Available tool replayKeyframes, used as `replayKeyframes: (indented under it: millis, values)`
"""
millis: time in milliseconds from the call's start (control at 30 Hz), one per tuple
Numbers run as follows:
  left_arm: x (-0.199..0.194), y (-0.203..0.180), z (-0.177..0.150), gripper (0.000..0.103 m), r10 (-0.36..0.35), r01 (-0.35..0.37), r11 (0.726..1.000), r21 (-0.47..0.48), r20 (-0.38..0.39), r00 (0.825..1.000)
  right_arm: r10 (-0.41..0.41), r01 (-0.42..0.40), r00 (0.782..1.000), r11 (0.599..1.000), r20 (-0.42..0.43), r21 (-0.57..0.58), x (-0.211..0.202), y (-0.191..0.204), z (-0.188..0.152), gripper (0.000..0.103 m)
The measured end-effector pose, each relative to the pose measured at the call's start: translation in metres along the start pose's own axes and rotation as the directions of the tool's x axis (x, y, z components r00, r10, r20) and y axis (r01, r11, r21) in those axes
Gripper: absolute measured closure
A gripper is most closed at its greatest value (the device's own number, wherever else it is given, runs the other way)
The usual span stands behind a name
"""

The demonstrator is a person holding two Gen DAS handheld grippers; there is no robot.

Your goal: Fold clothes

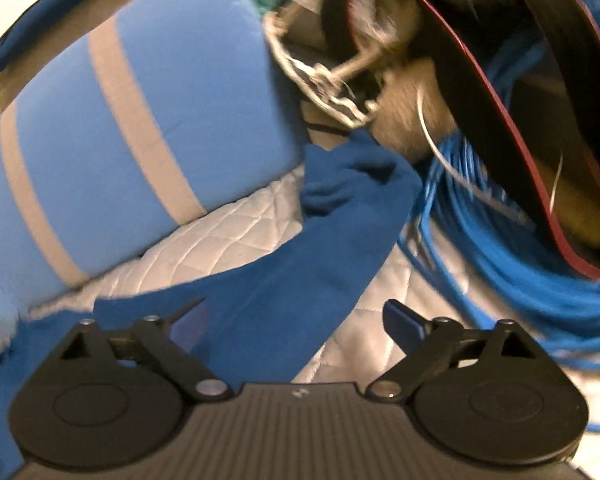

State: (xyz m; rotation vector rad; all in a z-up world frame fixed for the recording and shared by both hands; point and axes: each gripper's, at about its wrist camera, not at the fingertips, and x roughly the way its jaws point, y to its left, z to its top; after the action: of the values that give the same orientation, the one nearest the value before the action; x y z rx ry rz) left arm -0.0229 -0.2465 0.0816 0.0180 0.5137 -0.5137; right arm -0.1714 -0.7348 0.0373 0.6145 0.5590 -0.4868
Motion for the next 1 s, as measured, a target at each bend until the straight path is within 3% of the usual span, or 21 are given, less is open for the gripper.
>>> replayKeyframes:
  millis: [100, 267, 300, 367, 400, 500, 600, 700, 833, 900, 1000]
  values:
    - [0.002, 0.001, 0.000, 0.015, 0.005, -0.005, 1.000, -0.007, -0.007, 1.000, -0.007, 0.007, 1.000, 0.995, -0.002, 0.104, 0.020, -0.011, 0.000, 0.018]
    - [0.004, 0.005, 0.000, 0.015, 0.001, -0.002, 1.000, -0.025, -0.018, 1.000, -0.053, 0.047, 0.998, 0.980, 0.030, 0.194, 0.041, -0.023, 0.008, 0.018]
    - [0.005, 0.005, 0.000, 0.015, 0.001, -0.002, 1.000, -0.027, -0.020, 1.000, -0.056, 0.049, 0.998, 0.980, 0.031, 0.193, 0.043, -0.023, 0.011, 0.023]
    - [0.005, 0.005, 0.000, 0.015, 0.001, -0.002, 1.000, -0.030, -0.023, 1.000, -0.057, 0.053, 0.998, 0.985, 0.021, 0.166, 0.046, -0.020, 0.017, 0.054]
    - [0.005, 0.005, -0.001, 0.015, 0.001, -0.002, 1.000, -0.029, -0.021, 1.000, -0.064, 0.061, 0.998, 0.987, 0.015, 0.146, 0.046, -0.017, 0.020, 0.077]
    - [0.004, 0.004, 0.000, 0.015, -0.008, 0.008, 1.000, -0.026, -0.013, 1.000, -0.111, 0.109, 0.993, 0.993, 0.040, 0.044, 0.034, 0.002, 0.026, 0.092]
    - [0.004, 0.004, 0.000, 0.015, -0.015, 0.015, 1.000, -0.021, -0.007, 1.000, -0.160, 0.171, 0.984, 0.974, 0.083, -0.149, 0.016, 0.034, 0.031, 0.093]
    - [0.003, 0.003, -0.001, 0.015, -0.011, 0.011, 1.000, -0.018, 0.001, 1.000, -0.192, 0.242, 0.967, 0.902, 0.169, -0.358, -0.008, 0.074, 0.027, 0.094]
    - [0.003, 0.004, -0.001, 0.015, 0.000, 0.000, 1.000, -0.030, 0.007, 1.000, -0.089, 0.253, 0.957, 0.726, 0.277, -0.639, -0.054, 0.146, -0.005, 0.094]
    - [0.002, 0.006, 0.000, 0.015, 0.005, -0.005, 0.999, -0.037, 0.009, 1.000, 0.010, 0.170, 0.974, 0.629, 0.227, -0.759, -0.075, 0.177, -0.038, 0.094]
    - [0.001, 0.008, -0.001, 0.015, 0.012, -0.012, 0.999, -0.046, 0.010, 1.000, 0.068, -0.002, 0.997, 0.502, 0.037, -0.865, -0.088, 0.206, -0.089, 0.094]
